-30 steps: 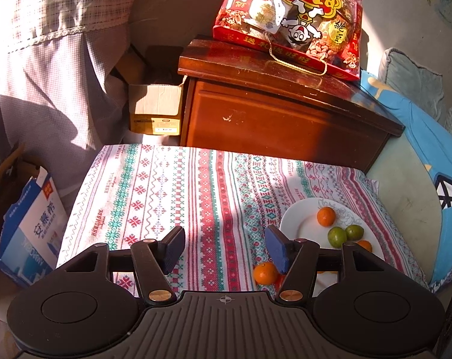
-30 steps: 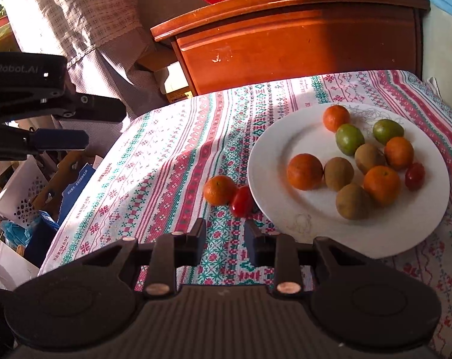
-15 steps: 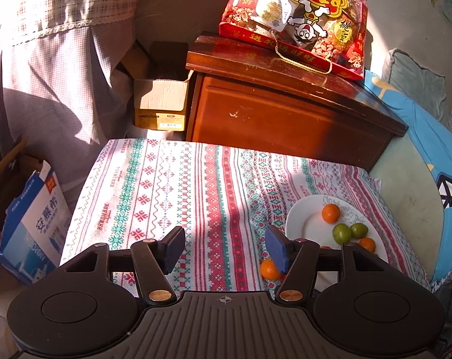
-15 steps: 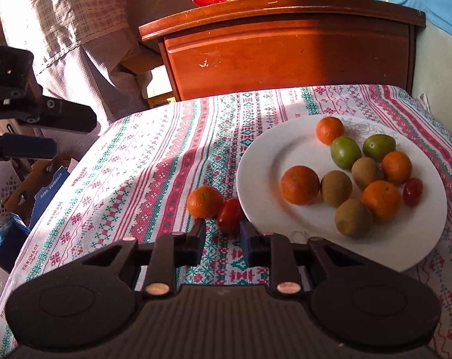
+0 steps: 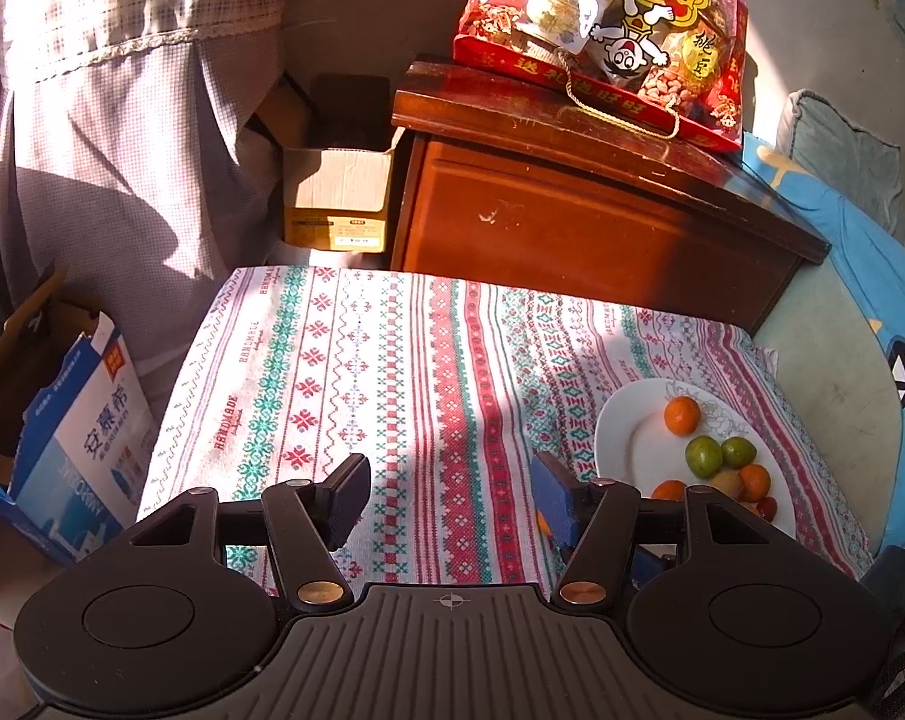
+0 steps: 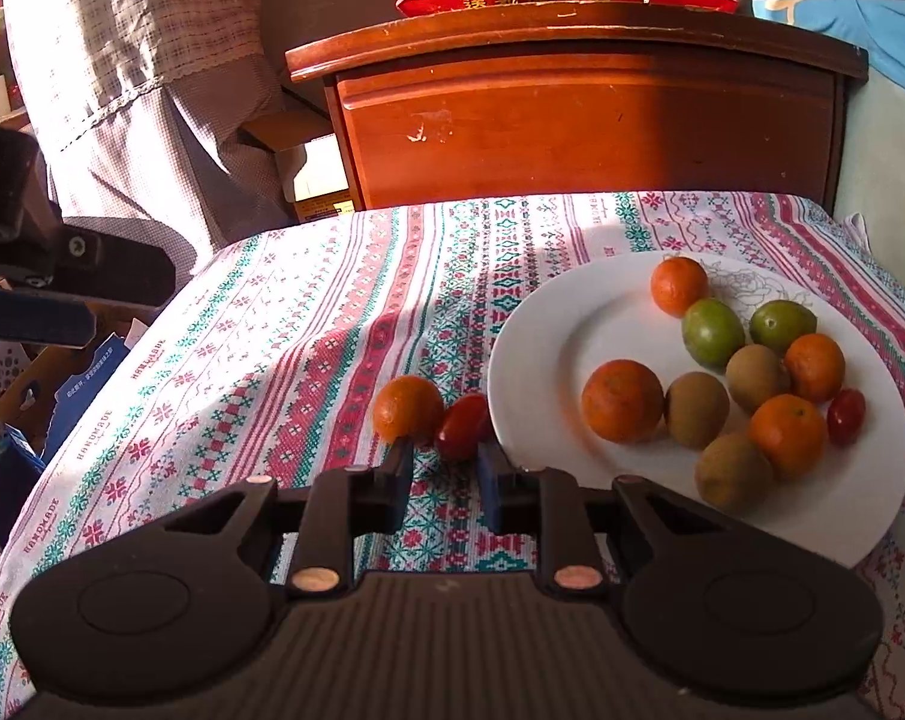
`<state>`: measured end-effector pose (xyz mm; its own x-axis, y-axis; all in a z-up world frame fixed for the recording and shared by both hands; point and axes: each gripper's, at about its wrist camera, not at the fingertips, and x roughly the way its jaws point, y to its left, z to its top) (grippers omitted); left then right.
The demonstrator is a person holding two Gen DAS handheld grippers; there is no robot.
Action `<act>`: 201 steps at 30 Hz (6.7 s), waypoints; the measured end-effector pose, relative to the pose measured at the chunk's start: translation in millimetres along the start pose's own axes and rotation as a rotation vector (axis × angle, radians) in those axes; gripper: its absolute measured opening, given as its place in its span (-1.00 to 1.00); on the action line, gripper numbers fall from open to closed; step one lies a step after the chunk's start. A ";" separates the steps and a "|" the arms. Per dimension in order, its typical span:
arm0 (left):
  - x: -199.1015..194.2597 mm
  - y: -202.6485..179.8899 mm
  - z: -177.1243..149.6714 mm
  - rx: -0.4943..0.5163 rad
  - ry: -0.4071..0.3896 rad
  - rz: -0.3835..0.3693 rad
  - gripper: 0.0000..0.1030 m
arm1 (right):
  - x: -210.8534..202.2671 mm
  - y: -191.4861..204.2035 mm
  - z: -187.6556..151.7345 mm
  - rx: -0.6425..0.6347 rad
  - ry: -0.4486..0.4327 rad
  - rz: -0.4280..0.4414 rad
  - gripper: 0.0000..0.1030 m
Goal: Organize fruits
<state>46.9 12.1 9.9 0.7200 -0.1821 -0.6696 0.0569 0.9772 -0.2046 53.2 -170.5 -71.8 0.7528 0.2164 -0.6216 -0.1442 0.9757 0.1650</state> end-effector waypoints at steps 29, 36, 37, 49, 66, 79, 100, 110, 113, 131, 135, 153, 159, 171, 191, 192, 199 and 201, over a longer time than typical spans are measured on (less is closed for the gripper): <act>0.8 9.6 -0.5 -0.015 0.007 0.018 0.13 | 19.4 14.3 10.0 -0.082 -0.023 -0.048 -0.49; 3.5 11.2 -0.6 -0.020 0.019 0.020 0.13 | 18.4 14.3 8.0 -0.108 0.008 -0.018 -0.64; 4.5 10.6 -1.1 -0.017 0.021 0.022 0.13 | 16.8 13.5 8.3 -0.109 0.016 -0.014 -0.64; 31.1 -5.5 -13.0 0.028 0.074 0.009 0.13 | -25.6 -19.9 10.5 -0.014 0.151 0.062 -0.66; 74.8 -40.5 -23.4 0.086 0.077 -0.017 0.03 | -59.4 -59.9 35.9 0.149 0.049 0.103 -0.66; 90.6 -51.2 -31.5 0.124 0.073 -0.002 -0.52 | -69.6 -91.5 56.9 0.220 -0.033 0.067 -0.66; 75.7 -100.9 7.4 0.156 0.022 -0.181 -0.52 | -52.1 -136.8 61.2 0.403 -0.011 0.055 -0.65; 97.8 -97.9 5.7 0.130 0.069 -0.187 -0.52 | -34.0 -134.5 54.6 0.412 0.029 0.047 -0.58; 101.6 -98.5 4.8 0.132 0.074 -0.185 -0.52 | -30.3 -134.6 54.5 0.426 0.033 0.042 -0.54; 71.6 -100.2 9.2 0.127 0.103 -0.108 -0.04 | -49.8 -120.8 67.5 0.317 0.016 -0.053 -0.21; 63.5 -99.6 5.1 0.130 0.133 -0.092 0.08 | -55.2 -117.1 66.3 0.302 0.024 -0.074 -0.13; 39.7 -101.3 -3.4 0.152 0.200 0.026 0.64 | -79.5 -108.8 55.1 0.243 0.083 -0.243 0.71; 42.8 -100.1 -6.2 0.155 0.233 0.055 0.75 | -73.9 -112.4 48.0 0.236 0.140 -0.297 0.76; 45.6 -102.3 -7.6 0.173 0.255 0.092 0.75 | -62.3 -109.6 43.1 0.171 0.224 -0.314 0.82; 51.9 -108.0 -14.4 0.214 0.266 0.160 0.76 | -58.6 -107.1 42.9 0.119 0.252 -0.336 0.83; 52.0 -108.1 -14.6 0.215 0.266 0.162 0.76 | -58.1 -107.4 42.8 0.117 0.254 -0.335 0.83; 52.8 -110.3 -15.4 0.231 0.266 0.176 0.76 | -55.9 -106.8 42.6 0.108 0.256 -0.338 0.83; 53.0 -110.8 -15.7 0.237 0.264 0.182 0.76 | -55.6 -106.5 42.8 0.103 0.256 -0.337 0.83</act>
<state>67.9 -107.5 -14.1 0.5321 0.0043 -0.8466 0.1254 0.9886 0.0838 54.2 -287.9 -22.0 0.5619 -0.0991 -0.8213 0.1565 0.9876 -0.0121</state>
